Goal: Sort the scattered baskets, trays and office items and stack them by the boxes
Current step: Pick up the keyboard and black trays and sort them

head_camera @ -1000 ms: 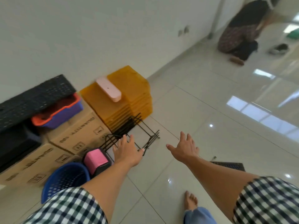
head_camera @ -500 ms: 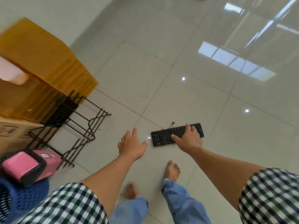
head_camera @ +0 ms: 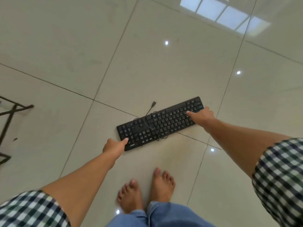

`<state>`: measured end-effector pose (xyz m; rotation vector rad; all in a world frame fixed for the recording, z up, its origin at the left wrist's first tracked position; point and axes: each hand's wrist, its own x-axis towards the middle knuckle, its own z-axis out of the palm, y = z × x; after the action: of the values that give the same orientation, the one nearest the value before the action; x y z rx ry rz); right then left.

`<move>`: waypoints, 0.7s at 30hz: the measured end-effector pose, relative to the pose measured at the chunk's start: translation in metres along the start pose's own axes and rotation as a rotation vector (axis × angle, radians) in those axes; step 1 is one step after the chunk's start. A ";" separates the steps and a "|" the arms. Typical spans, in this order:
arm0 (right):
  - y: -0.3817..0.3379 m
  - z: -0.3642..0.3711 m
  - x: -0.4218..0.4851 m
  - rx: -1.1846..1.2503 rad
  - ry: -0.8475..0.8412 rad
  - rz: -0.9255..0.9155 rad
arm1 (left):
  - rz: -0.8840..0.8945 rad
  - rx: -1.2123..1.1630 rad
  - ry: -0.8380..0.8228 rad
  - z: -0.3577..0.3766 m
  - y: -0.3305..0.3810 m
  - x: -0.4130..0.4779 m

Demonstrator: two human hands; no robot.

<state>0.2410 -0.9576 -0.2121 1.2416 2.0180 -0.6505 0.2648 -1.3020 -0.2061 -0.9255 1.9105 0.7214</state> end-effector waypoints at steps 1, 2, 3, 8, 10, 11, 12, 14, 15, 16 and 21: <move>0.001 0.006 0.019 0.008 0.014 -0.002 | -0.035 -0.056 -0.016 0.010 -0.003 0.016; 0.003 0.012 0.036 0.013 0.024 -0.002 | -0.065 -0.107 -0.032 0.018 -0.006 0.030; 0.003 0.016 0.049 0.020 0.031 0.002 | -0.082 -0.156 -0.043 0.025 -0.008 0.041; 0.010 0.031 0.075 -0.010 0.140 0.046 | -0.051 -0.269 -0.048 0.040 -0.013 0.059; 0.012 0.032 0.067 -0.003 0.163 0.047 | -0.066 -0.303 -0.037 0.033 -0.016 0.053; 0.014 0.031 0.060 0.006 0.167 0.040 | -0.072 -0.315 -0.024 0.027 -0.018 0.047; 0.015 0.028 0.048 0.018 0.169 0.030 | -0.079 -0.330 -0.009 0.019 -0.021 0.039; 0.014 0.018 0.019 0.053 0.176 0.012 | -0.079 -0.373 0.003 -0.003 -0.025 0.014; 0.012 0.010 -0.001 0.079 0.172 -0.001 | -0.078 -0.389 0.010 -0.018 -0.028 -0.005; 0.009 0.001 -0.024 0.117 0.165 -0.013 | -0.073 -0.389 0.018 -0.034 -0.031 -0.026; -0.016 -0.066 -0.161 0.265 0.113 -0.101 | -0.055 -0.381 0.102 -0.136 -0.046 -0.164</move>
<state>0.2601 -1.0094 -0.0458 1.3598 2.1500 -0.9401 0.2980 -1.3803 -0.0054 -1.2639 1.8601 1.0449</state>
